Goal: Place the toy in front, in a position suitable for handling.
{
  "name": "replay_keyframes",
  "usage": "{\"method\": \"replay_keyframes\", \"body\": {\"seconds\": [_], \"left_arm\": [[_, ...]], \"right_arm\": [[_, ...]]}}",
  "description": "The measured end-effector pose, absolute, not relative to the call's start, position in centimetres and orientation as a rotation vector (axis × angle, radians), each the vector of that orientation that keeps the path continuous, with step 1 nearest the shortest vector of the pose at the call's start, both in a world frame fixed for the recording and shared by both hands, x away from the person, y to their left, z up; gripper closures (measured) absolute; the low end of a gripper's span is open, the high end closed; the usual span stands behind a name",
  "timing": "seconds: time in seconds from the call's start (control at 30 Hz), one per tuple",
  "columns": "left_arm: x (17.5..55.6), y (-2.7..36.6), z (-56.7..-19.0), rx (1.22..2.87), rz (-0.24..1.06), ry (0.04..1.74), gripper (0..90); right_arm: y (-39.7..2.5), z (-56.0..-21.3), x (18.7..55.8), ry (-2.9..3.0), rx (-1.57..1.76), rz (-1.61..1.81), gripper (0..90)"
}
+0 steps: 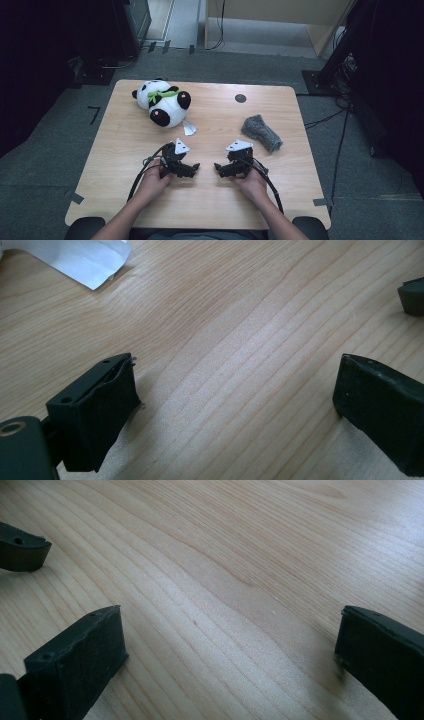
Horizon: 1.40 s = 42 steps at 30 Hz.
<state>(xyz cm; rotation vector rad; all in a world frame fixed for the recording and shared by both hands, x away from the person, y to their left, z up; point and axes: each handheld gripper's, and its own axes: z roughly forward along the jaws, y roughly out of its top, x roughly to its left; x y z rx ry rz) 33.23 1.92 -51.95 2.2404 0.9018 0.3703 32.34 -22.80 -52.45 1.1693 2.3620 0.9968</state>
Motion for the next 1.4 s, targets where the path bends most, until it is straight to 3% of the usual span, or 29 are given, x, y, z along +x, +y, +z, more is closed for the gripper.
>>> {"method": "replay_keyframes", "body": {"seconds": [1.4], "left_arm": [[33.10, 2.23, -51.90, 2.235, 0.370, 0.892, 7.8]], "right_arm": [[-22.96, -52.41, 32.20, 2.326, 1.204, 0.997, 3.1]]}}
